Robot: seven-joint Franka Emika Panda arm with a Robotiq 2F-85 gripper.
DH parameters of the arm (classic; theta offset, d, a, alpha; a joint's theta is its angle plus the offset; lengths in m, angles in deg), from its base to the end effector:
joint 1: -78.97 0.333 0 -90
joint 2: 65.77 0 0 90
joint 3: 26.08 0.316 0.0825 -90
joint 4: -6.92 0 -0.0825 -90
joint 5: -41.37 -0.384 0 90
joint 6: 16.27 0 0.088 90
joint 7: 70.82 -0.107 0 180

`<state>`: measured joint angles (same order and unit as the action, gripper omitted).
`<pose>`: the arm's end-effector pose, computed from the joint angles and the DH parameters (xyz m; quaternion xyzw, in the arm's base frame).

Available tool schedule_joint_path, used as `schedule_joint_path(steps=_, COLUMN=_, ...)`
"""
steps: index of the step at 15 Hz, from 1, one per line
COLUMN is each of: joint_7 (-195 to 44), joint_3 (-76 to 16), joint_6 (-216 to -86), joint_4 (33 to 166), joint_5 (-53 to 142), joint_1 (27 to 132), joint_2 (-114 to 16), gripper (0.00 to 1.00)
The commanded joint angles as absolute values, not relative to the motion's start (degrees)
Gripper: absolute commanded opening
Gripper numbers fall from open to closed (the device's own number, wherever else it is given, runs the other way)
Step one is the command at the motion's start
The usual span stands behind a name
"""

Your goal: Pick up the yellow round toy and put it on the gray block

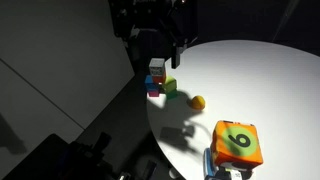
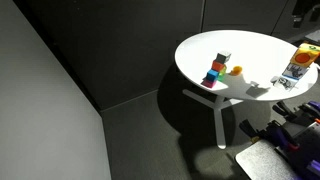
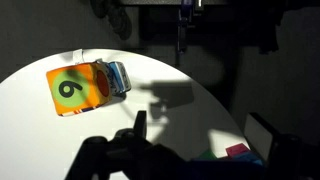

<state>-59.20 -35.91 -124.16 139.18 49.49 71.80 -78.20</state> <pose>0.4282 -0.1433 0.4158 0.9933 -0.0140 -0.1129 0.0194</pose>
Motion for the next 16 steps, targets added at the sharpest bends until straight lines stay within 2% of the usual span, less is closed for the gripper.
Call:
schedule_joint_path(steps=1, joint_7=-59.2, joint_3=-35.7, joint_6=-124.1, joint_4=139.1, joint_5=49.4, joint_1=71.6, joint_2=-78.2, gripper=1.00)
schedule_joint_path(steps=7, joint_7=-59.3, joint_3=-35.7, joint_6=-124.0, joint_4=138.5, joint_5=49.3, joint_1=71.6, joint_2=-77.6, gripper=1.00)
schedule_joint_path(steps=16, joint_7=-61.3, joint_3=-35.5, joint_6=-128.2, joint_4=130.4, joint_5=49.5, joint_1=71.4, joint_2=-68.9, gripper=1.00)
